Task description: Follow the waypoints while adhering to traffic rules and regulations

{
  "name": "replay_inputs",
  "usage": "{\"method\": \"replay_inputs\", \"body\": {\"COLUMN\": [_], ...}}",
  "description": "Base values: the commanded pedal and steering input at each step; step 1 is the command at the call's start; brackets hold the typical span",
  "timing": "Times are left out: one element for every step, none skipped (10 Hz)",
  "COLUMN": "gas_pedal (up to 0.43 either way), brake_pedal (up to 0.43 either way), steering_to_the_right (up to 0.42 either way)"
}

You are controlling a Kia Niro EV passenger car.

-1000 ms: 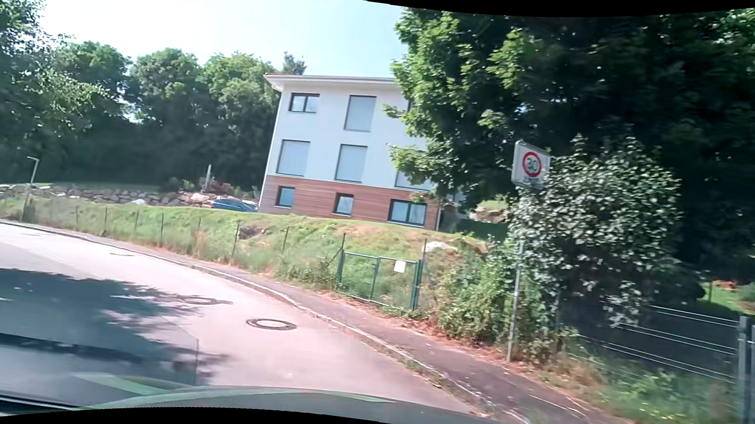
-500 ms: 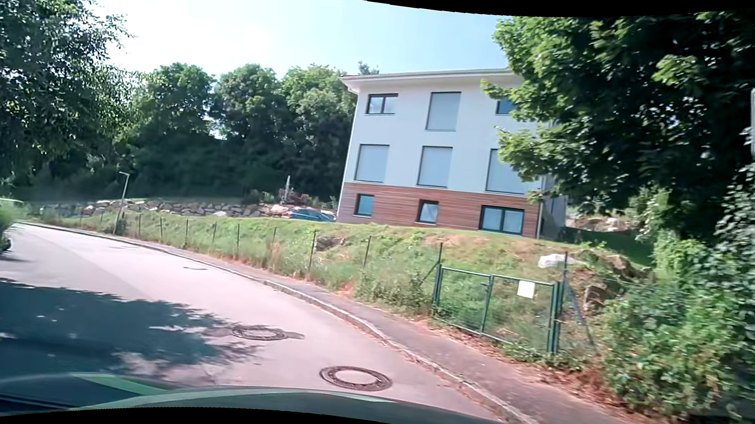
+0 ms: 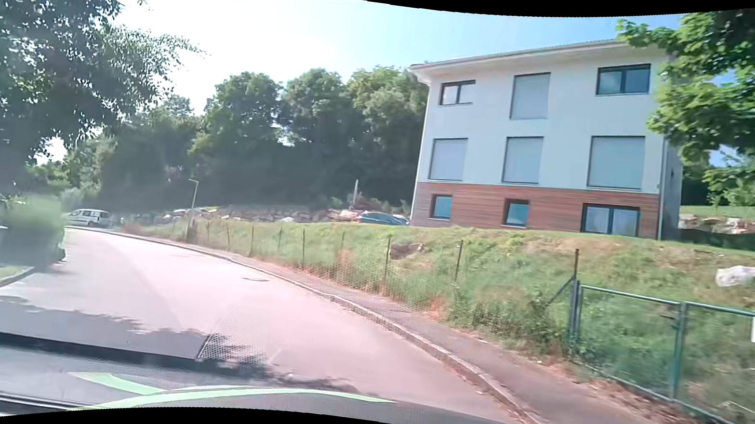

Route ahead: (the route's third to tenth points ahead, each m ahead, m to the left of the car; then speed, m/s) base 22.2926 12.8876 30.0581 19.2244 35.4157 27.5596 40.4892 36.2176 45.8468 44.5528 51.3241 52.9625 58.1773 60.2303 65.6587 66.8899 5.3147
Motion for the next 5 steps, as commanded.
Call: {"method": "replay_inputs", "body": {"gas_pedal": [0.169,0.169,0.169,0.169,0.169], "brake_pedal": [0.000,0.000,0.000,0.000,0.000], "steering_to_the_right": [-0.219,-0.204,-0.199,-0.198,-0.196]}}
